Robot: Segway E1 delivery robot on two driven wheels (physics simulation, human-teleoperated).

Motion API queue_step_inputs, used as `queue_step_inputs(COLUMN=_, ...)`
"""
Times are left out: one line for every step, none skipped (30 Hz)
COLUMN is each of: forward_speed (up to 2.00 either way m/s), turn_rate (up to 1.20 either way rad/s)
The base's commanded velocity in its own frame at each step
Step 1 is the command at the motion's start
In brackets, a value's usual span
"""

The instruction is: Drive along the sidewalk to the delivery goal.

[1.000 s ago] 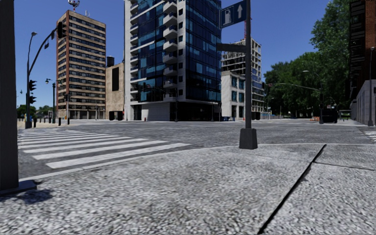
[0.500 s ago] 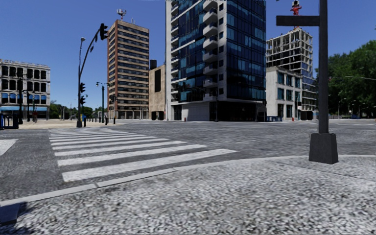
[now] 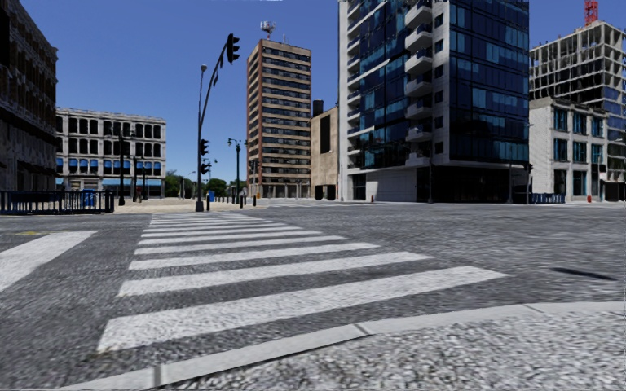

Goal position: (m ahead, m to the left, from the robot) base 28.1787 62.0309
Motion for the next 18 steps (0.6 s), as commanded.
queue_step_inputs(forward_speed=2.00, turn_rate=0.53)
queue_step_inputs(forward_speed=2.00, turn_rate=0.53)
queue_step_inputs(forward_speed=2.00, turn_rate=0.53)
queue_step_inputs(forward_speed=2.00, turn_rate=0.53)
queue_step_inputs(forward_speed=2.00, turn_rate=0.53)
queue_step_inputs(forward_speed=2.00, turn_rate=0.53)
queue_step_inputs(forward_speed=2.00, turn_rate=0.52)
queue_step_inputs(forward_speed=2.00, turn_rate=0.52)
queue_step_inputs(forward_speed=1.95, turn_rate=0.47)
queue_step_inputs(forward_speed=1.86, turn_rate=0.45)
queue_step_inputs(forward_speed=1.78, turn_rate=0.44)
queue_step_inputs(forward_speed=1.76, turn_rate=0.41)
queue_step_inputs(forward_speed=1.76, turn_rate=0.33)
queue_step_inputs(forward_speed=1.76, turn_rate=0.33)
queue_step_inputs(forward_speed=1.76, turn_rate=0.25)
queue_step_inputs(forward_speed=1.76, turn_rate=0.15)
queue_step_inputs(forward_speed=1.76, turn_rate=0.03)
queue_step_inputs(forward_speed=1.76, turn_rate=0.00)
